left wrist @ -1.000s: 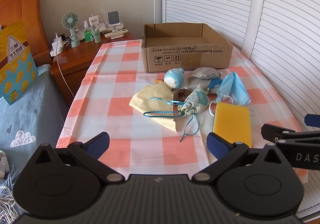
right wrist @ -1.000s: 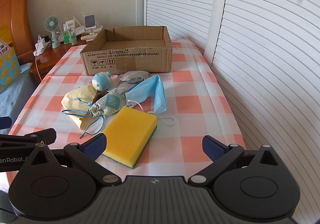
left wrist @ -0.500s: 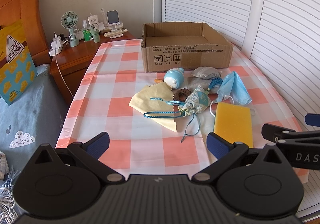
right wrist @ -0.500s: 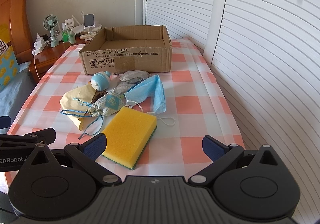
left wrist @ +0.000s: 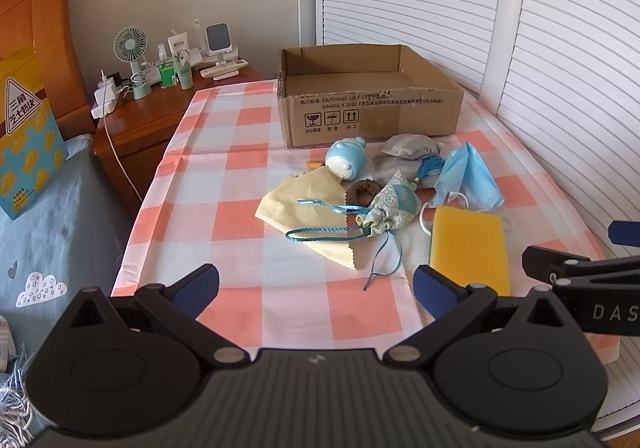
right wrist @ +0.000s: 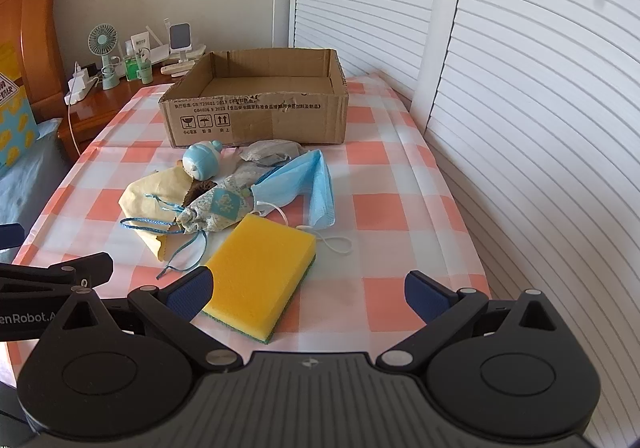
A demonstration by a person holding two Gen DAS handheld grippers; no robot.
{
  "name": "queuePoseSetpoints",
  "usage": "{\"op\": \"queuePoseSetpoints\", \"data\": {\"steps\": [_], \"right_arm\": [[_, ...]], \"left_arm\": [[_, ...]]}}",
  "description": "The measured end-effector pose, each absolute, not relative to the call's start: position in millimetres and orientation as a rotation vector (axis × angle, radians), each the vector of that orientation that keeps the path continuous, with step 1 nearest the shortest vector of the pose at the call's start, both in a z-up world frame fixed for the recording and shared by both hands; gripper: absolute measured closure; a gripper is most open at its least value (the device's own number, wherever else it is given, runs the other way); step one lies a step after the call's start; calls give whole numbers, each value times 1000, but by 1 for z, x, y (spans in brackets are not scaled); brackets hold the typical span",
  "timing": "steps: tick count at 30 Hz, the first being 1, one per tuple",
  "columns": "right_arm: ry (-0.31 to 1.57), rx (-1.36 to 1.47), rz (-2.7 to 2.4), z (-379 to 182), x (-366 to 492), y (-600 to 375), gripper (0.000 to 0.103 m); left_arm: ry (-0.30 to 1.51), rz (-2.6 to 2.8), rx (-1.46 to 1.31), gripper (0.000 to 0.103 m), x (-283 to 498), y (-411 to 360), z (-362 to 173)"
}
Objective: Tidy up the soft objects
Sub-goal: 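Move the right tool to the yellow sponge and close on it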
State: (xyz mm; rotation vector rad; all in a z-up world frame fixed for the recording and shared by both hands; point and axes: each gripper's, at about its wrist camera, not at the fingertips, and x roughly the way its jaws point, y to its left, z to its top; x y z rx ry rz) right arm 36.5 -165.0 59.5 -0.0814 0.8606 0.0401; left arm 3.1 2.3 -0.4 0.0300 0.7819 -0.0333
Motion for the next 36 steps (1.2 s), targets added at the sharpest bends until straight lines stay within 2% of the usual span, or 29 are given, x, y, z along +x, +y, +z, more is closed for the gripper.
{"op": "queuePoseSetpoints", "data": {"steps": [10, 29, 36], "right_arm": [[833, -150, 128, 53, 55, -160, 0], [831, -299, 229, 4, 104, -103, 0], [859, -336, 189, -11, 98, -109, 0]], "left_arm": [[757, -87, 48, 1, 18, 13, -9], [769, -44, 46, 1, 31, 58, -42], [789, -40, 45, 1, 34, 65, -47]]}}
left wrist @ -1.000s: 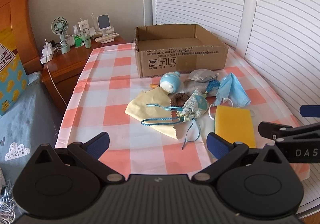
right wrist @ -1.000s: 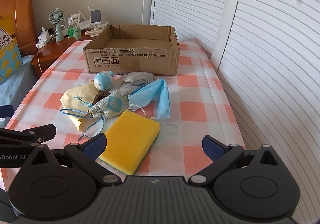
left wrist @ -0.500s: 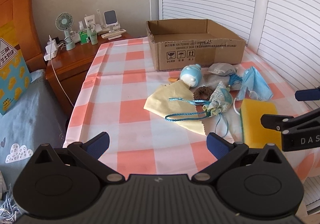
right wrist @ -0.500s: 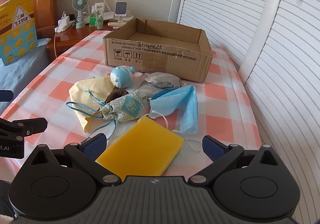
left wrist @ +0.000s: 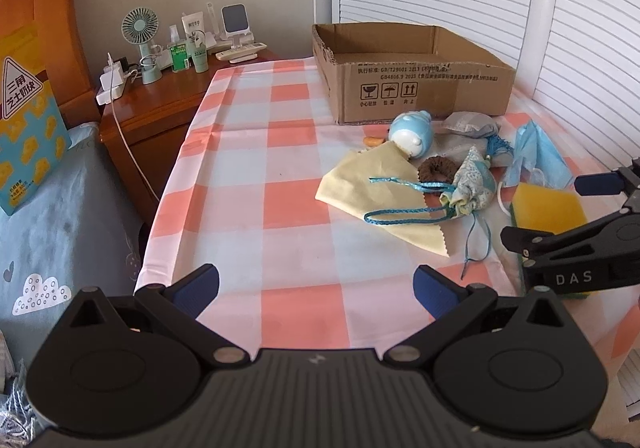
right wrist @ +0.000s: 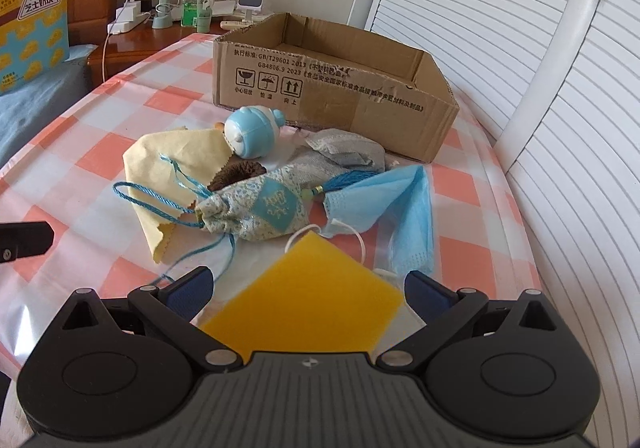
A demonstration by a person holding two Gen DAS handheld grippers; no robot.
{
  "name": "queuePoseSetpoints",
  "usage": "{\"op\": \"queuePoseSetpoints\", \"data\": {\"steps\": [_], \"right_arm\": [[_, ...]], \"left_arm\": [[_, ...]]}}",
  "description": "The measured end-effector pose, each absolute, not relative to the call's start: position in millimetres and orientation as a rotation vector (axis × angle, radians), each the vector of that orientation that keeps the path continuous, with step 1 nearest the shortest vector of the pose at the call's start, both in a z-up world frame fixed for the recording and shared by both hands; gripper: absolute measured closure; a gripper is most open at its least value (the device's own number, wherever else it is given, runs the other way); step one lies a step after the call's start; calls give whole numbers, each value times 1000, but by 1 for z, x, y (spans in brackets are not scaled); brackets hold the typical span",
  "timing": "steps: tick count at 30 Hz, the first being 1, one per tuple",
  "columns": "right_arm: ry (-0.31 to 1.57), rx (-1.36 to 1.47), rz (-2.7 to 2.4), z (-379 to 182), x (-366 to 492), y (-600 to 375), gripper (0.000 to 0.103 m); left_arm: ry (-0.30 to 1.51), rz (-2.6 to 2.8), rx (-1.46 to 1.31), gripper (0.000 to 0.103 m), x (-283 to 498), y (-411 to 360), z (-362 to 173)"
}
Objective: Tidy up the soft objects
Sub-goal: 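Move the right tool to the yellow sponge and close on it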
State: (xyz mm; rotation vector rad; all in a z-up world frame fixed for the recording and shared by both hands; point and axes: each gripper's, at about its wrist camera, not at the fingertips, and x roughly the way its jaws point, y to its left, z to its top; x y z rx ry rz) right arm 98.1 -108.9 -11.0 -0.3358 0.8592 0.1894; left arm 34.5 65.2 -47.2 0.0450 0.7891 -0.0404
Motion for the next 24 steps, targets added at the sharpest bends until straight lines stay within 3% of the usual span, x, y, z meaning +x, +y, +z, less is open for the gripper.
{"op": "queuePoseSetpoints", "data": {"steps": [15, 24], "right_arm": [[943, -233, 176, -19, 78, -157, 0], [881, -227, 216, -13, 79, -144, 4]], "left_arm": [[810, -116, 73, 1, 46, 46, -56], [829, -144, 81, 1, 50, 40, -62]]}}
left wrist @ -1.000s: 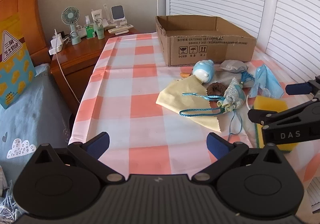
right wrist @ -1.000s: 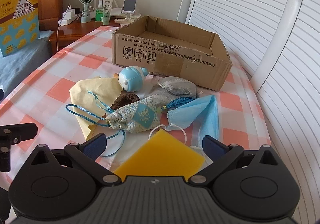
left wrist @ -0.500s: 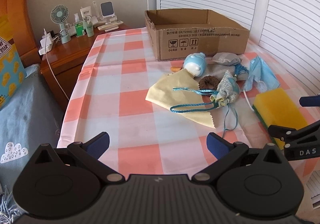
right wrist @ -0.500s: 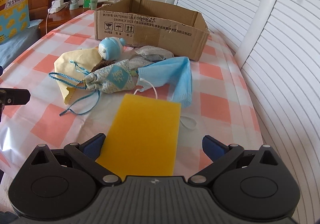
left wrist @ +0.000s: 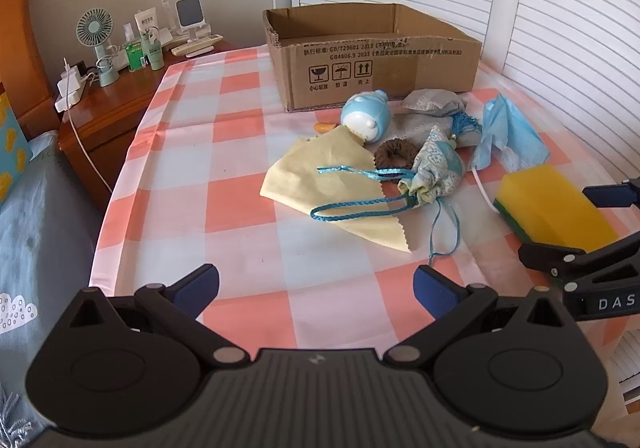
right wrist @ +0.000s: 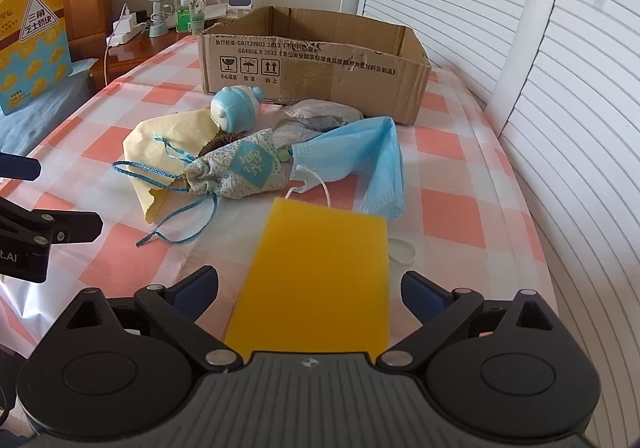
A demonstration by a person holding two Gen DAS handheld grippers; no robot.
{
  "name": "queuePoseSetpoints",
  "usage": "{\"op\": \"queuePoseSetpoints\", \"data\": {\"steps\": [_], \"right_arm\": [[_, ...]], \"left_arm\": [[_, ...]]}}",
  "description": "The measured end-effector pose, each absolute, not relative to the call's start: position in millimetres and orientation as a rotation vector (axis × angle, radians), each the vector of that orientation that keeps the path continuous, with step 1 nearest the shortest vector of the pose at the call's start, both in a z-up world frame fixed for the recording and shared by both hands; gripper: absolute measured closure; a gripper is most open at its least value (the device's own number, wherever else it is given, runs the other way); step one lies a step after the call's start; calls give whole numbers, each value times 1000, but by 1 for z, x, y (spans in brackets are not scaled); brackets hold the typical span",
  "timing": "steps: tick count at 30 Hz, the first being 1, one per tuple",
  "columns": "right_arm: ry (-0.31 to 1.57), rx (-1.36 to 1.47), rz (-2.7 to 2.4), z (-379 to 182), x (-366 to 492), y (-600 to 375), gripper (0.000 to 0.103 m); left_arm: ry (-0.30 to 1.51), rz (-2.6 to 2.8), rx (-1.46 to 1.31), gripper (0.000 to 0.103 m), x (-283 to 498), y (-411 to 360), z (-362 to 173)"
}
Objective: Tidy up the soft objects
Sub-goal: 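Move the right tool to the yellow sponge and close on it, then grasp the blue patterned sachet with the left tool while the right tool holds the sponge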
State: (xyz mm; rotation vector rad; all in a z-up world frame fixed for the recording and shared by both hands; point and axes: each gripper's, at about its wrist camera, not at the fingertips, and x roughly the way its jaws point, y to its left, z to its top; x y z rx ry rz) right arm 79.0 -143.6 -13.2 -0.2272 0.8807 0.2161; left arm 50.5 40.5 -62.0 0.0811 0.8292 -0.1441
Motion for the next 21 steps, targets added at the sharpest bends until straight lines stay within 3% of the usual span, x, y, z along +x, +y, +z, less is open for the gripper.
{"op": "queuePoseSetpoints", "data": {"steps": [5, 21], "right_arm": [[894, -251, 213, -16, 82, -140, 25], [903, -240, 317, -6, 64, -164, 26]], "left_arm": [[827, -150, 86, 1, 54, 39, -62], [736, -292, 228, 1, 71, 0, -54]]}}
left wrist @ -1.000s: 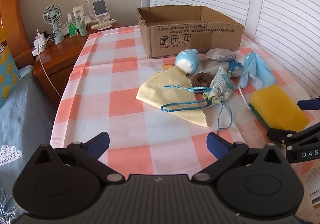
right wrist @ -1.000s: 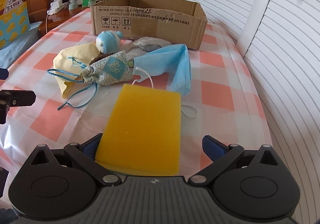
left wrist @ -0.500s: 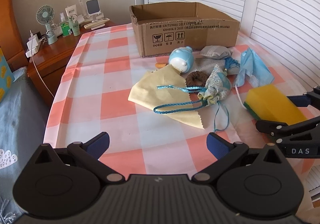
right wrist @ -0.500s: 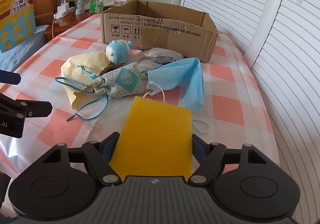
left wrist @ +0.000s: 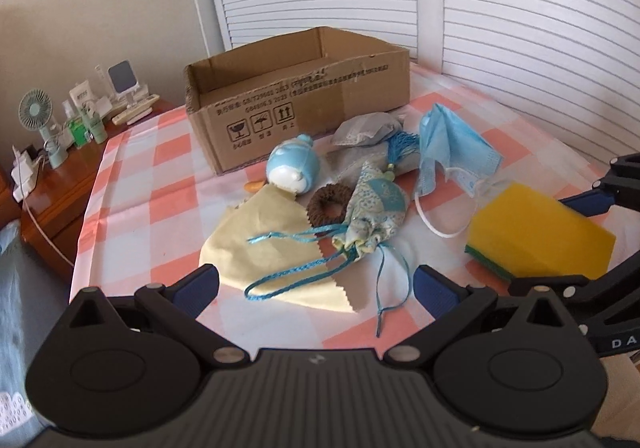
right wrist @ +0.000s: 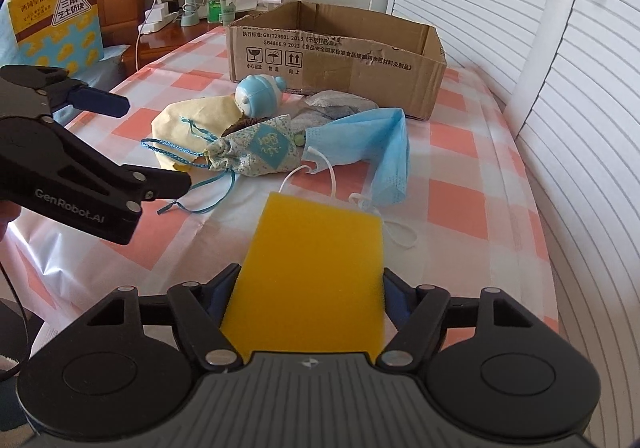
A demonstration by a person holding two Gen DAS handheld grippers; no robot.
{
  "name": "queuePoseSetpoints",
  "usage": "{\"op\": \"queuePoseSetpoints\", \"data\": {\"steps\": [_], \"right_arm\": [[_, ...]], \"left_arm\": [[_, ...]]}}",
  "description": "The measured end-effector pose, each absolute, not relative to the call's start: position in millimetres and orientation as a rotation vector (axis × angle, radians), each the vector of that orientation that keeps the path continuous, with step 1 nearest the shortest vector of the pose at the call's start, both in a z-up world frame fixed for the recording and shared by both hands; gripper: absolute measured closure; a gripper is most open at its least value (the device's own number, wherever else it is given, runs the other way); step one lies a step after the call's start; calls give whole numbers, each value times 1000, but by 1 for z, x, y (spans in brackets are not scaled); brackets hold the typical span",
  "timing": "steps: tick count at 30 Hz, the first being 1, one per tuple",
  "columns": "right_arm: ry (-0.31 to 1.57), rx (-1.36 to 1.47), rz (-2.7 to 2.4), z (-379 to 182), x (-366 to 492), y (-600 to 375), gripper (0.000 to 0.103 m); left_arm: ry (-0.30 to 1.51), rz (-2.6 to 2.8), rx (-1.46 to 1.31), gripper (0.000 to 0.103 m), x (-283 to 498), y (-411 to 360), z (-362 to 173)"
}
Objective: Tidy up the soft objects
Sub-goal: 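Grasp the blue patterned sachet with the left tool while the right tool holds the sponge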
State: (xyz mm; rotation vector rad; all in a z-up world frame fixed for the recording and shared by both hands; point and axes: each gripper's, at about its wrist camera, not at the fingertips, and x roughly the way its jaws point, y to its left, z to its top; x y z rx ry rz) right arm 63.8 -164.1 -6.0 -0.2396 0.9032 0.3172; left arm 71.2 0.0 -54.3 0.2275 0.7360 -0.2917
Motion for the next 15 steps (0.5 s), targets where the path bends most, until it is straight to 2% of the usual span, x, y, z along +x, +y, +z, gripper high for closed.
{"op": "queuePoseSetpoints", "data": {"steps": [3, 5, 10, 12, 15], "right_arm": [[897, -231, 315, -4, 62, -172, 26], [898, -231, 300, -4, 62, -178, 26], [904, -218, 275, -9, 68, -191, 26], [910, -205, 276, -12, 70, -194, 26], [925, -190, 274, -17, 75, -197, 26]], "left_arm": [[695, -320, 300, 1, 75, -16, -56], [675, -342, 347, 5, 77, -26, -58], [629, -384, 438, 26, 84, -48, -63], [634, -392, 462, 30, 88, -55, -66], [648, -412, 471, 42, 95, -62, -71]]}}
